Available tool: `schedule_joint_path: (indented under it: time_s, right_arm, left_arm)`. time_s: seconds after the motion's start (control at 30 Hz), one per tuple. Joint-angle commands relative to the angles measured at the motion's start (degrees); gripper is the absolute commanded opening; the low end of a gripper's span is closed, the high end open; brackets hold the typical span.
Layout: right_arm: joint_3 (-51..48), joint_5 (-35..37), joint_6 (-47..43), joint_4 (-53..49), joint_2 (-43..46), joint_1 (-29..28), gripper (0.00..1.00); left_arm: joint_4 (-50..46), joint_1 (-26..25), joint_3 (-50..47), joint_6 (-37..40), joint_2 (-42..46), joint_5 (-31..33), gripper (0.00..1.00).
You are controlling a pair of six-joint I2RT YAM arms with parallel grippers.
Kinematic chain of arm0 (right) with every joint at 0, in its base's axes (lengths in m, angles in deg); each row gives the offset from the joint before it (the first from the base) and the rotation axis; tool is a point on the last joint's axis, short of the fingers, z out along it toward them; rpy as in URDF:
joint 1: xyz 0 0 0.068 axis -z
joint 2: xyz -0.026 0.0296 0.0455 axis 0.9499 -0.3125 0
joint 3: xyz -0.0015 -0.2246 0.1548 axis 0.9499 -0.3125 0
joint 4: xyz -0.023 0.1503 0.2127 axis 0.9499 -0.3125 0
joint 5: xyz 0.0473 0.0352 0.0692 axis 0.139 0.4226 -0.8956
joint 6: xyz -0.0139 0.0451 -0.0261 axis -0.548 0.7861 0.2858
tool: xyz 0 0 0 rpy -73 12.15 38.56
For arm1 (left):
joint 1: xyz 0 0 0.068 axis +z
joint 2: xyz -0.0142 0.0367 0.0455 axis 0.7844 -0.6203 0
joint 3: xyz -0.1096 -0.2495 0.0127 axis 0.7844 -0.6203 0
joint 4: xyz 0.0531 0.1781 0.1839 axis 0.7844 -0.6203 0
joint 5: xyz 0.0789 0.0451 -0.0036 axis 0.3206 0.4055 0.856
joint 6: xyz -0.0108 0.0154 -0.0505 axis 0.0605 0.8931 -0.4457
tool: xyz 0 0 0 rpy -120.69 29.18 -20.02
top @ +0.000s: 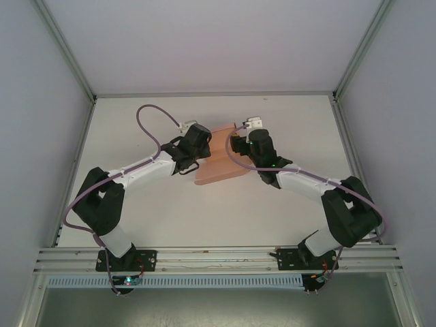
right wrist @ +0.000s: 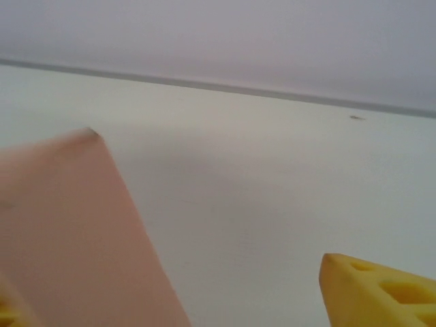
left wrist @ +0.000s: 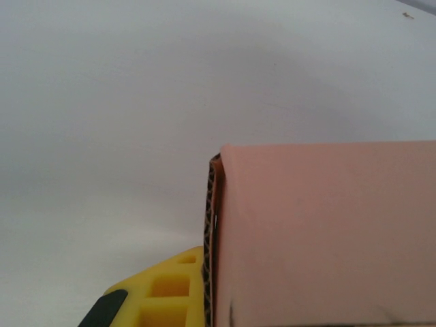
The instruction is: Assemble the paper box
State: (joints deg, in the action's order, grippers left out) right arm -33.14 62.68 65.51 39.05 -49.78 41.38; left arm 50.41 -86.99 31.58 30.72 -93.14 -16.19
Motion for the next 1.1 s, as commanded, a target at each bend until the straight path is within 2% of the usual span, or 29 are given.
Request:
schedule_joint_path:
  time_s: [0.0, 0.03, 0.13, 0.23, 0.3, 0.4, 0.53, 0.63, 0.73, 0.97, 1.07]
  right_arm:
    - [-1.69, -18.22, -2.23, 2.94, 3.78, 1.83, 0.94]
    - [-2.04, -21.46, -1.95, 2.54, 4.64, 2.49, 0.98]
    - [-3.86, -29.21, 0.85, 2.69, 7.42, 5.16, 0.99]
    - [-5.09, -29.79, 4.46, 1.28, 10.31, 7.95, 0.98]
    - [-5.07, -27.10, 6.52, -3.08, 12.68, 9.91, 0.98]
    - [-4.47, -24.76, 8.91, -12.07, 15.77, 13.89, 0.99]
    - [-3.56, -23.41, 10.11, -23.67, 18.52, 18.73, 0.98]
    - [-4.22, -22.79, 8.89, -28.18, 20.09, 20.59, 0.99]
    - [-5.11, -22.85, 8.10, -30.96, 21.21, 22.21, 0.98]
    - [-5.81, -23.98, 7.92, -31.85, 22.84, 24.90, 0.98]
    - [-5.77, -24.88, 7.84, -31.86, 22.50, 25.73, 0.99]
  left_arm:
    - [-3.93, 1.47, -0.51, 3.48, 0.09, 2.38, 0.00]
    - [-4.06, 1.48, -0.43, 4.01, 0.18, 2.45, 0.00]
    - [-5.22, 1.58, 0.74, 7.84, 0.14, 2.96, 0.00]
    - [-7.69, 1.84, 3.49, 15.78, -0.95, 1.62, 0.00]
    - [-10.64, 2.35, 6.39, 26.28, -2.37, -3.38, 0.00]
    - [-18.96, 2.85, 12.02, 40.31, -4.79, -6.53, 0.00]
    - [-34.92, 3.01, 21.44, 61.00, -8.60, -16.53, 0.00]
    - [-43.41, 2.82, 25.88, 72.54, -10.63, -17.76, 0.00]
    - [-48.48, 1.53, 30.63, 77.06, -12.90, -13.72, 0.00]
    - [-52.31, -5.02, 36.01, 79.52, -22.14, -4.42, 0.00]
    - [-48.53, -6.75, 35.51, 78.03, -25.00, 1.17, 0.00]
